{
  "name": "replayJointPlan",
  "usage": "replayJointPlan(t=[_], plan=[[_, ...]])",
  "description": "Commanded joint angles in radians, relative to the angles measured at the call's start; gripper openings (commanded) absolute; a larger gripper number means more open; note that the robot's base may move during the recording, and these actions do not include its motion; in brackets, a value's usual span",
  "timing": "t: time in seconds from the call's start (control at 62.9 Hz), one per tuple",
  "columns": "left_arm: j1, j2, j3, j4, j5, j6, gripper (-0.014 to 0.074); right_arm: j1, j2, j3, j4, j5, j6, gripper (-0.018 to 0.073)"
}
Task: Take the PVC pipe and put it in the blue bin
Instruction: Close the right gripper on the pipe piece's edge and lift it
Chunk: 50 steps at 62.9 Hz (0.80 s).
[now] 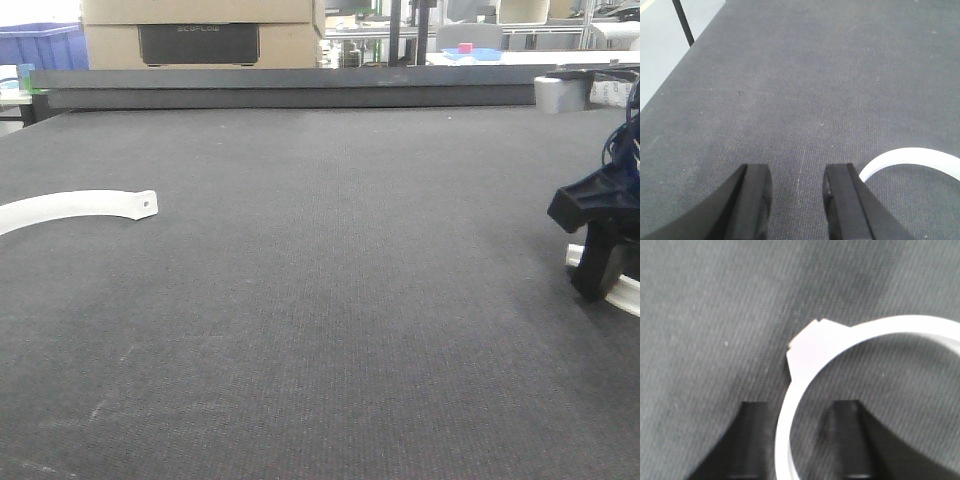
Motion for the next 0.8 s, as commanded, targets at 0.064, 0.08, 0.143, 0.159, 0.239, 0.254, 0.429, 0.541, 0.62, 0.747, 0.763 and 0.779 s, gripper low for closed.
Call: replayJointPlan(t=[0.064,0.08,0.143,0.159,0.239,0.254,0.429,0.541,0.62,0.747,0.763,0.779], plan=[[0.003,0.001,-0.007,-0.006,-0.022,-0.006,0.0204,0.004,0.0,-0.01,-0.01,-0.036,-0.006,0.012],[0.003,0.001,-0.007,-0.006,-0.022,-0.006,0.0204,0.004,0.0,-0.01,-0.01,-0.037,-0.006,0.0121],[0.003,0.001,-0.007,-0.006,-0.022,-0.006,0.0204,0.004,0.0,-0.01,-0.01,-0.045,-0.006,0.0121],[0.003,0.001,-0.007,-0.006,-0.022,-0.006,0.0204,0.004,0.0,-0.01,-0.01,-0.048,-0.006,0.0121],[0.003,0.001,-0.007,-0.006,-0.025,-0.006,0.0204,0.004,0.0,-0.01,-0.01,-0.056,-0.006,0.0121],[0.003,0.001,-0.007,-0.006,-0.025,-0.006,0.0204,0.004,0.0,-0.01,-0.01,-0.058,-0.006,0.0121],[0.003,0.001,-0.007,-0.006,-0.025,-0.006,0.0204,0.008,0.0,-0.01,-0.01,-0.066,-0.006,0.0121],[0.003,0.001,-0.007,-0.006,-0.025,-0.006,0.0204,0.008,0.0,-0.01,-0.01,-0.074,-0.006,0.0121],[0.003,0.001,-0.007,-0.006,-0.025,-0.006,0.0204,0.008,0.002,-0.01,-0.01,-0.084,-0.006,0.0121],[0.003,0.001,-0.007,-0.006,-0.025,-0.006,0.0204,0.008,0.014,-0.01,-0.017,-0.093,-0.006,0.0121],[0.003,0.001,-0.007,-0.006,-0.025,-0.006,0.0204,0.008,0.017,-0.01,-0.017,-0.093,-0.006,0.0121],[0.003,0.001,-0.007,-0.006,-0.025,-0.006,0.0204,0.008,0.019,-0.01,-0.017,-0.093,-0.006,0.0121]])
